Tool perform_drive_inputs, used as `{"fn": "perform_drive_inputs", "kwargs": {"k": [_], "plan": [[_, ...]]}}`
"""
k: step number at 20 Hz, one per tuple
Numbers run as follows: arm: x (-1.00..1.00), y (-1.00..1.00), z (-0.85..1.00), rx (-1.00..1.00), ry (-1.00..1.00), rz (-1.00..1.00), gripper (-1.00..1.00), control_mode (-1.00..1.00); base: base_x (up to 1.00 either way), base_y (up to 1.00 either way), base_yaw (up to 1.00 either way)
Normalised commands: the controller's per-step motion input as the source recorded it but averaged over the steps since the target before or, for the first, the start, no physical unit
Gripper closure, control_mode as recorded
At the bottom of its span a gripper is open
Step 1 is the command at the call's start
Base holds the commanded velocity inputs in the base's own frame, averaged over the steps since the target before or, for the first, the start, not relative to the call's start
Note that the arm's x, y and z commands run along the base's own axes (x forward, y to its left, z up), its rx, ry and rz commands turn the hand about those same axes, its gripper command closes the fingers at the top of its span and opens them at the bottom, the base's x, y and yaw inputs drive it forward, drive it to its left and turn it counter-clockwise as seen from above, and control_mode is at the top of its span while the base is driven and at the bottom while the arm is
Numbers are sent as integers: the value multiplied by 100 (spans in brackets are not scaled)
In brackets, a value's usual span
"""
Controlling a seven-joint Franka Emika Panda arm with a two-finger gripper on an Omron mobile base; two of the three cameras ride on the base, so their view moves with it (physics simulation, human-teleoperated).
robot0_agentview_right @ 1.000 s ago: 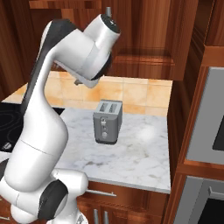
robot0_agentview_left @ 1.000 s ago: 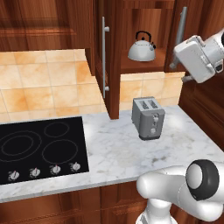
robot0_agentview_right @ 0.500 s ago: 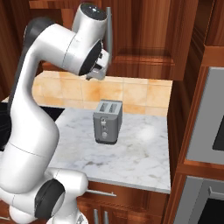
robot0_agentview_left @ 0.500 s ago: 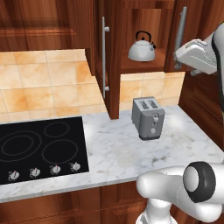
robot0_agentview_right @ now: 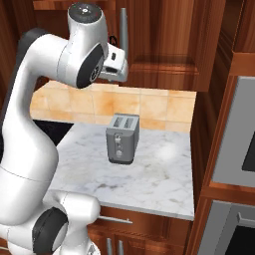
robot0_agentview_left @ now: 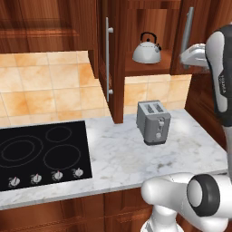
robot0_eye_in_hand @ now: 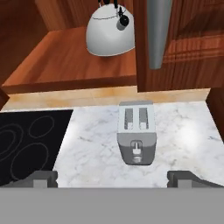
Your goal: Open the cabinet, pick the kettle from the cabinet, and place it in the sink.
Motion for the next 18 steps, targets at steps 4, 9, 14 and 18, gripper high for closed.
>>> {"fn": "perform_drive_inputs", "kwargs": {"k": [4, 9, 14, 18], "plan": [[28, -11, 5, -8, -11, -15, -100, -100, 0, 0, 0], [31, -14, 7, -4, -6, -15, -100, -100, 0, 0, 0], [35, -18, 11, -3, 0, -13, -100, -100, 0, 0, 0], [36, -12, 10, 0, 0, -4, -100, -100, 0, 0, 0]]}}
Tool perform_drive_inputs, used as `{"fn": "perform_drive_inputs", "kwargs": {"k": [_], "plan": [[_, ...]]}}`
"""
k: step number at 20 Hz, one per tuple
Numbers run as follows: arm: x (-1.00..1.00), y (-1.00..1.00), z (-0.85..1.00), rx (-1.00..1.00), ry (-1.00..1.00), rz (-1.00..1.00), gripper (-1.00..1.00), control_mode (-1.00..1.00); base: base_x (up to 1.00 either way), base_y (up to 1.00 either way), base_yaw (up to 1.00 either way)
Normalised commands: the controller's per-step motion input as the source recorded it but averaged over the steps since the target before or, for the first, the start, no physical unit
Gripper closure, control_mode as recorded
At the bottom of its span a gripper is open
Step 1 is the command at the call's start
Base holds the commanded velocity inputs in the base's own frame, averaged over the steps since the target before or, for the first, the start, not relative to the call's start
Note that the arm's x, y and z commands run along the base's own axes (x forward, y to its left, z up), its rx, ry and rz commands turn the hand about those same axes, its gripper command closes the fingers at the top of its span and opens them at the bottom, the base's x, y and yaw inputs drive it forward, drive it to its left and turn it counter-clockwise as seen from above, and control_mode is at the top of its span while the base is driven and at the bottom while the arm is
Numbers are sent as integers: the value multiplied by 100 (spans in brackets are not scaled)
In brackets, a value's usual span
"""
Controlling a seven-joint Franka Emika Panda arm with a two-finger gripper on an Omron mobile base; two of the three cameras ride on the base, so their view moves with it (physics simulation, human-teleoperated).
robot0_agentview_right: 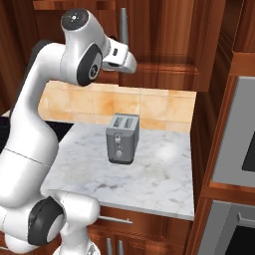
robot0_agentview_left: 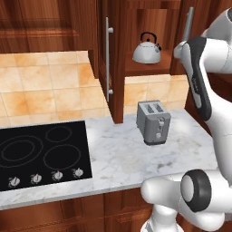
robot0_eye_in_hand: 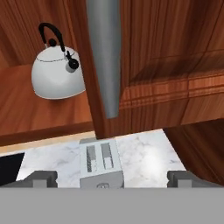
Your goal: Open the cabinet, pick the kettle from the cabinet, and place it in the sink.
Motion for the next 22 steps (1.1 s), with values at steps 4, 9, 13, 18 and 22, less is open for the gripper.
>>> {"fn": "perform_drive_inputs", "kwargs": {"k": [4, 9, 13, 18, 22], "plan": [[38, -12, 12, 0, 0, 0, -100, -100, 0, 0, 0], [40, -19, 6, 0, 1, 0, -100, -100, 0, 0, 0], [41, -14, 2, 0, 0, 0, -100, -100, 0, 0, 0], [40, -3, 5, 2, 0, 0, -100, -100, 0, 0, 0], [36, 0, 6, 3, 0, 1, -100, -100, 0, 0, 0]]}}
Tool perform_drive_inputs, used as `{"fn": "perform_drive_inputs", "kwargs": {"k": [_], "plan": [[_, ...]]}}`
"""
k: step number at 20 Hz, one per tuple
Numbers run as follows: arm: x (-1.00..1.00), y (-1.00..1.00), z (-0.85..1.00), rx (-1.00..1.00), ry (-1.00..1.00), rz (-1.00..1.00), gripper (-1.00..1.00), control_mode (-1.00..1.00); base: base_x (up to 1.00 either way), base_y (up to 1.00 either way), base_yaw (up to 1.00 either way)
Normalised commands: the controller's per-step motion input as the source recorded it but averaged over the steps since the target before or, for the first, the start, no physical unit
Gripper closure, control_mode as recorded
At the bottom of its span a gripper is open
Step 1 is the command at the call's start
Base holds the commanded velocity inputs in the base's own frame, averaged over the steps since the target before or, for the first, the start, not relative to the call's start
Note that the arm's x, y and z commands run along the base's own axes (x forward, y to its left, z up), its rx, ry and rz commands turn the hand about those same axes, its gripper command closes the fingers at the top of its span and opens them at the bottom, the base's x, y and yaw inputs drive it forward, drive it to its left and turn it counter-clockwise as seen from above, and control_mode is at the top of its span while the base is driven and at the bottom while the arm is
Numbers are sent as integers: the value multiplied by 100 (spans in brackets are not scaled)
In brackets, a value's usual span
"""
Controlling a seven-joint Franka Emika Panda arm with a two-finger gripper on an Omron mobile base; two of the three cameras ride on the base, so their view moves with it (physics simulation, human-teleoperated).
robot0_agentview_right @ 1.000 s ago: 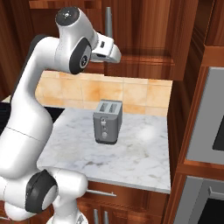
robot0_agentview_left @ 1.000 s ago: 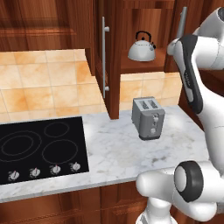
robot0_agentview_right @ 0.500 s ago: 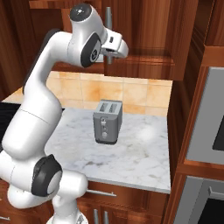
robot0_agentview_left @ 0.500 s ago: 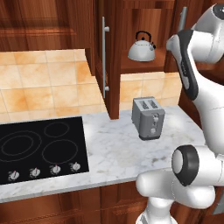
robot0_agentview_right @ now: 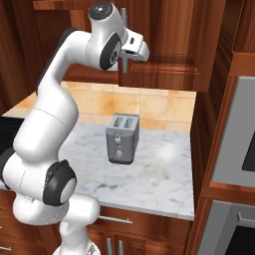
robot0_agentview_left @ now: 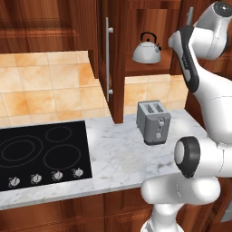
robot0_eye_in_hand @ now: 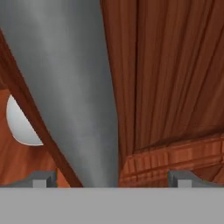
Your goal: Open the cabinet, pick the kettle from the cabinet, and place it in the sink.
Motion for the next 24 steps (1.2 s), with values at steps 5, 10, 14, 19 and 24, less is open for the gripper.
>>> {"fn": "perform_drive_inputs", "kwargs": {"k": [5, 10, 14, 19, 24], "plan": [[33, -1, 6, 3, 0, 3, -100, -100, 0, 0, 0], [31, -1, 2, 0, 0, 2, -100, -100, 0, 0, 0], [32, 0, 0, 0, 0, 3, -100, -100, 0, 0, 0], [22, 7, 0, 1, -7, 3, -100, -100, 0, 0, 0], [17, 11, 0, 2, -10, 0, -100, -100, 0, 0, 0]]}}
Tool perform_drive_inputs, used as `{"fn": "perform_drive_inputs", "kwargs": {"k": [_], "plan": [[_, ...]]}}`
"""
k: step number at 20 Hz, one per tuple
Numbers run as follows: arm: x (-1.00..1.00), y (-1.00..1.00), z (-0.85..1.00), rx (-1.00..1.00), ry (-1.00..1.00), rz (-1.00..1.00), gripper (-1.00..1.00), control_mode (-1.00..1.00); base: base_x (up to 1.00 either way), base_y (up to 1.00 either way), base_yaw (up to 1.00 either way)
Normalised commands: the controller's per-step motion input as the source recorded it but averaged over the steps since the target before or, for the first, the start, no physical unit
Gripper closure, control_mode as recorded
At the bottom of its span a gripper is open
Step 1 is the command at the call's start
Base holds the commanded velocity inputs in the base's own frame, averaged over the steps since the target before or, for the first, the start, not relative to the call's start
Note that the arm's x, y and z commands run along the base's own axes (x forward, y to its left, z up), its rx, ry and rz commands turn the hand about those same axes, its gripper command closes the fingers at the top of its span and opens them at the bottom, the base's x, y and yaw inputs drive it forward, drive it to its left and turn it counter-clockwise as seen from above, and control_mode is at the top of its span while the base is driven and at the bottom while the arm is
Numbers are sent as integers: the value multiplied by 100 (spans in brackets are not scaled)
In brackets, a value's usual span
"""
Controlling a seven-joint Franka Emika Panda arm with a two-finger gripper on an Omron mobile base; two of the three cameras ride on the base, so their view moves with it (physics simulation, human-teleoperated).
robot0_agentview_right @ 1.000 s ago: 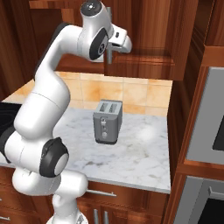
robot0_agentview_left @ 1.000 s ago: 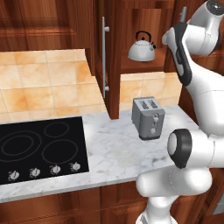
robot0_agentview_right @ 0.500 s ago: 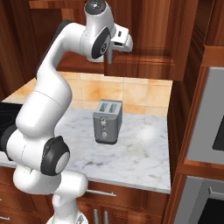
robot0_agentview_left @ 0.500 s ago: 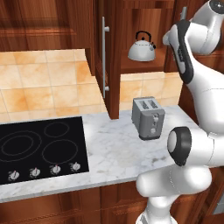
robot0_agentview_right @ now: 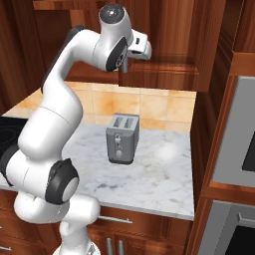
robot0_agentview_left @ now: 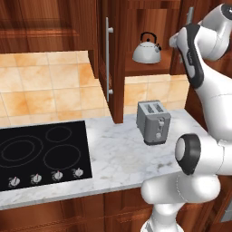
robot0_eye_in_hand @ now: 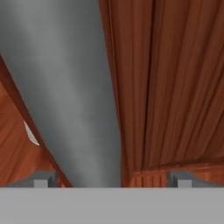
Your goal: Open the cabinet, pick the kettle from the cabinet, and place it in the sink.
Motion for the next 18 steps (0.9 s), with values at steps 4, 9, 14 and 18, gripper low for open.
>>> {"fn": "perform_drive_inputs", "kwargs": {"k": [4, 9, 14, 18], "plan": [[10, 12, 4, 1, -12, 0, -100, -100, 0, 0, 0], [11, 6, 11, 0, -7, 0, -100, -100, 0, 0, 0], [21, 5, 11, 0, -5, 1, -100, -100, 0, 0, 0], [26, 12, 7, 2, -1, 3, -100, -100, 0, 0, 0]]}}
